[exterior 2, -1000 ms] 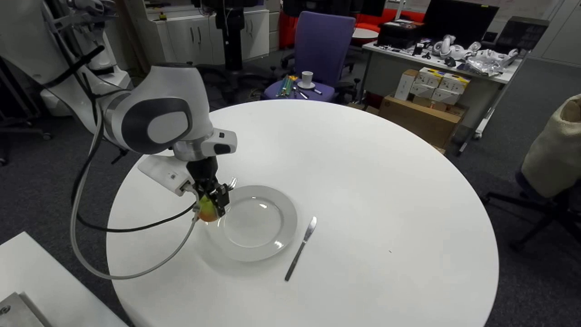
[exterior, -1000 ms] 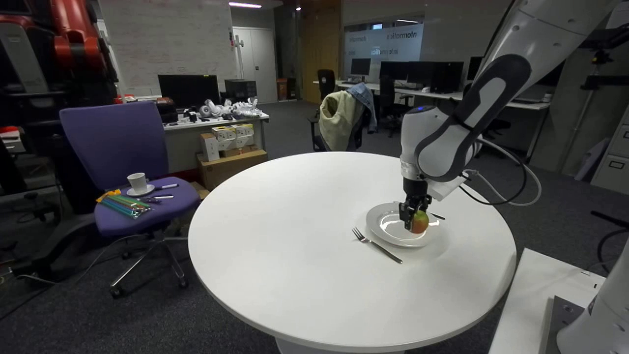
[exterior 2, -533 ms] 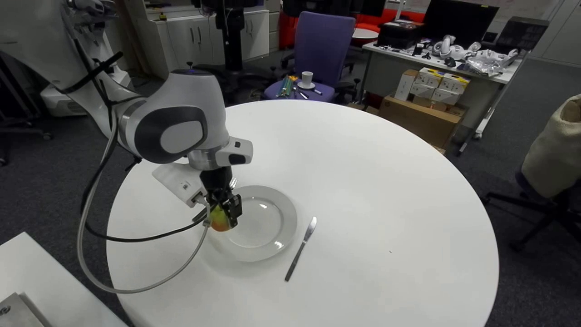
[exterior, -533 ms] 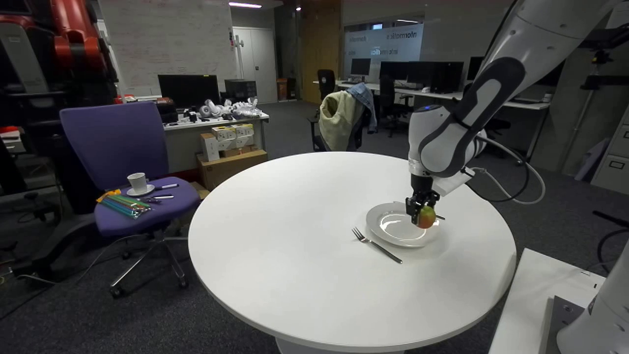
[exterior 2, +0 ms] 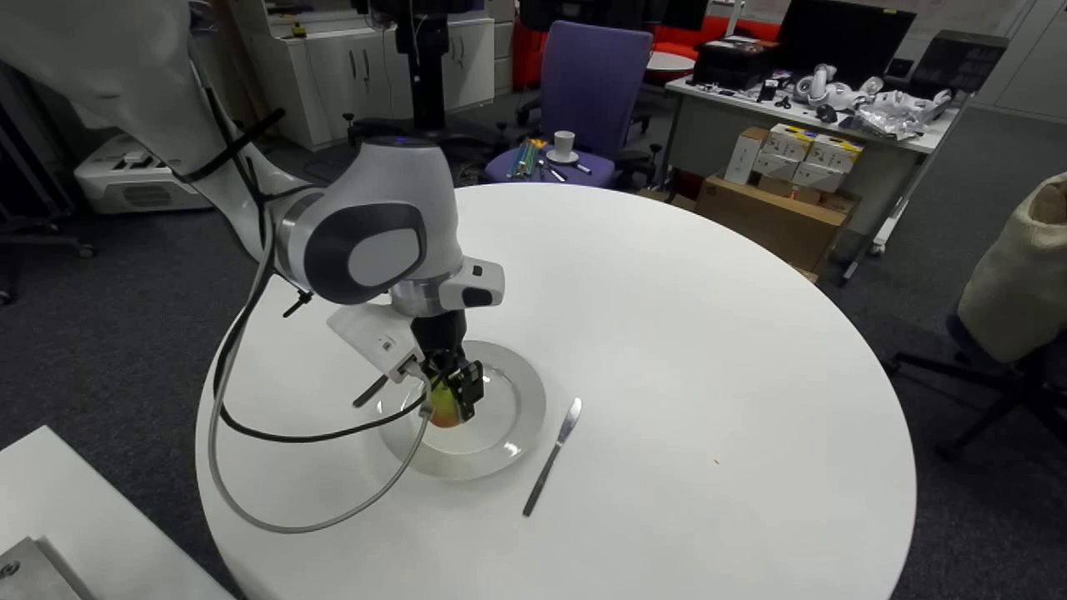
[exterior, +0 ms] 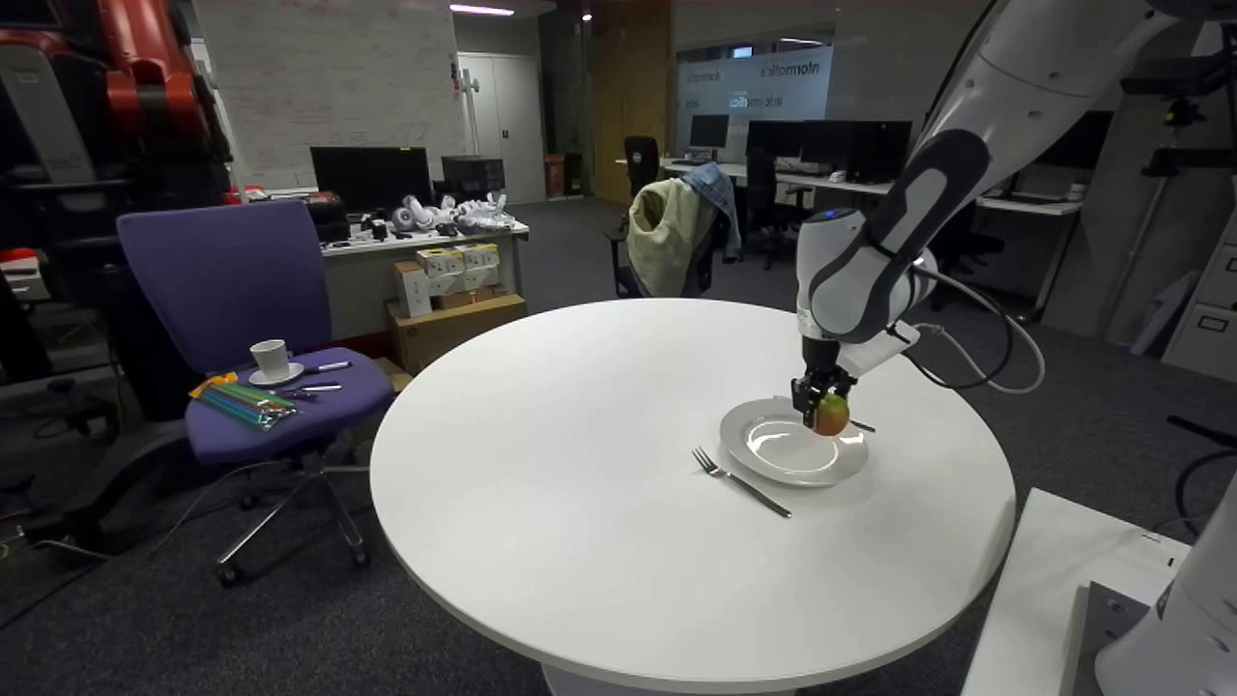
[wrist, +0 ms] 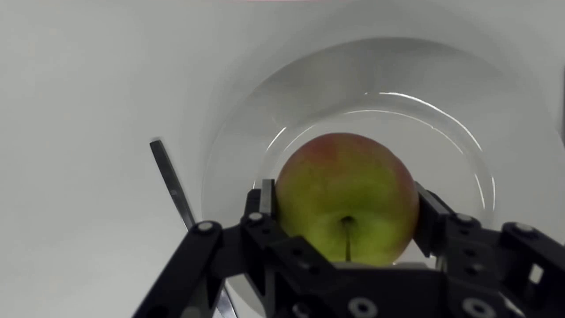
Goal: Pick up the red apple and put on the white plate
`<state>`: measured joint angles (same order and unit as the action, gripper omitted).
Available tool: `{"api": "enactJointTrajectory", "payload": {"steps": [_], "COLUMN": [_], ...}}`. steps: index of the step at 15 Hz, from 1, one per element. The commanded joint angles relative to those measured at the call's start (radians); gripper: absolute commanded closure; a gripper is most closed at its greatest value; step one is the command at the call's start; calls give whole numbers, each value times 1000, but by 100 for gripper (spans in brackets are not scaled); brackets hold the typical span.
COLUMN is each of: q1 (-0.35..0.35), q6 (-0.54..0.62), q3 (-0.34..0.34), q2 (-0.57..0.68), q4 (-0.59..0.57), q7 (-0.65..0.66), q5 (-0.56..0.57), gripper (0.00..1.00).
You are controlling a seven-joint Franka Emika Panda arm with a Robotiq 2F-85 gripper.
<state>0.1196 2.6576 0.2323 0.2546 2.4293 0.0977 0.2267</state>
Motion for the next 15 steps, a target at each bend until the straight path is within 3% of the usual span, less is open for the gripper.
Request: {"api": "enactJointTrajectory", "payload": {"steps": [1, 15], "q1": [6, 27], "q6": [-25, -8], "q3": [-4, -89], "q2": [44, 182], "q4": [-72, -198], "q7": [-27, -117], "q5": [-3, -107], "gripper": [51, 51]}}
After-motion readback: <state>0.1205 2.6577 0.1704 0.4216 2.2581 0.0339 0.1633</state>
